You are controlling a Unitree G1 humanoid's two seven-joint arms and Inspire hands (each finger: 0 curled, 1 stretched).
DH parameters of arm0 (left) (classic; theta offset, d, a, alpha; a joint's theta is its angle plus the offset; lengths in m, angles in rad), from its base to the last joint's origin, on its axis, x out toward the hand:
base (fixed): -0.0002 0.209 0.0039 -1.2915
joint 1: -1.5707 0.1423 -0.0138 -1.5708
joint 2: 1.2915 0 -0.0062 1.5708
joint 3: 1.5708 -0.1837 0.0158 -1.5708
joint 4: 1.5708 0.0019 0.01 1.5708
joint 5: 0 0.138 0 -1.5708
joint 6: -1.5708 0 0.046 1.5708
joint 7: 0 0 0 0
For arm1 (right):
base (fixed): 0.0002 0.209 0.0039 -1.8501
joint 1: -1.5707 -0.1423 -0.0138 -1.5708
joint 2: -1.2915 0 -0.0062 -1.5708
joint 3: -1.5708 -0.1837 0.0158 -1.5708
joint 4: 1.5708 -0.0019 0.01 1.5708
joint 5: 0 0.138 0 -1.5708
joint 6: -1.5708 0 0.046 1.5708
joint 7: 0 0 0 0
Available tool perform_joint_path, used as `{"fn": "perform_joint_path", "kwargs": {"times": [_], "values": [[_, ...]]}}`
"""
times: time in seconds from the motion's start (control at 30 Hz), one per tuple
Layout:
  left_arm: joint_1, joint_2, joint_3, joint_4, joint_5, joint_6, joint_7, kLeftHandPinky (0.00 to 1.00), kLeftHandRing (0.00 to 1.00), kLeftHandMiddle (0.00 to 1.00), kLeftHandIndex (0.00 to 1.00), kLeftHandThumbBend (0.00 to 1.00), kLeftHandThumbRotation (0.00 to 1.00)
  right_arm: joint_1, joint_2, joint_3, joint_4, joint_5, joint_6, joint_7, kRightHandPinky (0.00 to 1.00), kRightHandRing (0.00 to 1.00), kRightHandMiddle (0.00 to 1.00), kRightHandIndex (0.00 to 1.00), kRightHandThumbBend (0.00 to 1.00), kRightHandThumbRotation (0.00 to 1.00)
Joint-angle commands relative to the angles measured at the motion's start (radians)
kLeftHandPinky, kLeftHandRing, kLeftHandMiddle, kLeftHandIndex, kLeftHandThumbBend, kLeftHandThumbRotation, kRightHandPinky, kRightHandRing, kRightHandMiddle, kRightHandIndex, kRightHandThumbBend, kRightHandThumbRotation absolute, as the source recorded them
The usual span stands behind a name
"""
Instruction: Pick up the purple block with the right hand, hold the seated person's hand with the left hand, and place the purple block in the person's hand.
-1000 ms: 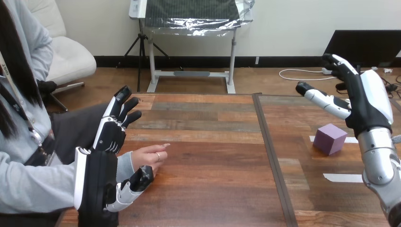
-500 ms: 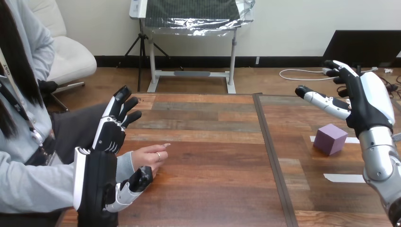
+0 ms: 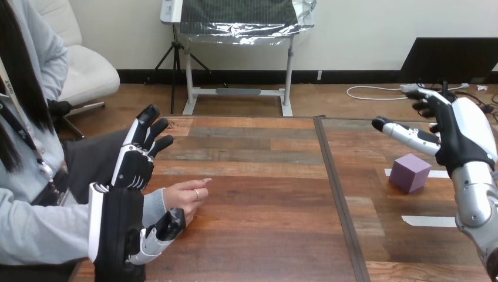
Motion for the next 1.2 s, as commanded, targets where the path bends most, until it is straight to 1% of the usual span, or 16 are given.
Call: {"fn": "perform_joint_path", "kwargs": {"times": [0.0,0.17,0.43,0.47,0.53,0.9,1.03,1.17], "values": [[-0.030,0.003,-0.007,-0.019,-0.015,-0.014,-0.008,0.82,0.90,0.93,0.91,1.00,0.83,-0.091,-0.017,0.011,0.010,-0.002,0.033,0.012,0.68,0.80,0.80,0.82,0.98,0.75],[-0.023,0.004,-0.012,-0.030,-0.024,-0.012,-0.012,0.82,0.89,0.93,0.91,1.00,0.83,-0.090,-0.018,0.026,0.016,-0.009,0.067,0.021,0.64,0.77,0.79,0.82,0.99,0.74],[-0.014,0.006,-0.026,-0.046,-0.053,-0.012,-0.025,0.82,0.89,0.93,0.91,1.00,0.82,-0.086,-0.021,0.047,0.027,-0.021,0.111,0.037,0.66,0.78,0.79,0.83,0.96,0.73],[-0.013,0.006,-0.027,-0.049,-0.060,-0.013,-0.028,0.82,0.89,0.92,0.91,1.00,0.81,-0.084,-0.021,0.054,0.030,-0.028,0.131,0.043,0.65,0.77,0.78,0.82,0.97,0.74],[-0.010,0.005,-0.027,-0.053,-0.069,-0.015,-0.033,0.82,0.89,0.92,0.91,1.00,0.81,-0.082,-0.021,0.063,0.034,-0.035,0.155,0.051,0.65,0.78,0.79,0.83,0.97,0.74],[0.002,0.000,-0.018,-0.079,-0.071,-0.012,-0.038,0.82,0.89,0.92,0.90,1.00,0.82,-0.073,-0.017,0.081,0.040,-0.043,0.202,0.072,0.68,0.80,0.81,0.84,0.97,0.74],[0.004,-0.002,-0.010,-0.087,-0.063,-0.015,-0.037,0.81,0.89,0.92,0.90,1.00,0.82,-0.069,-0.014,0.091,0.042,-0.053,0.221,0.078,0.68,0.81,0.81,0.84,0.95,0.73],[0.006,0.000,-0.015,-0.090,-0.073,-0.015,-0.041,0.81,0.89,0.92,0.90,1.00,0.82,-0.064,-0.009,0.098,0.041,-0.057,0.227,0.079,0.67,0.80,0.81,0.84,0.92,0.72]]}}
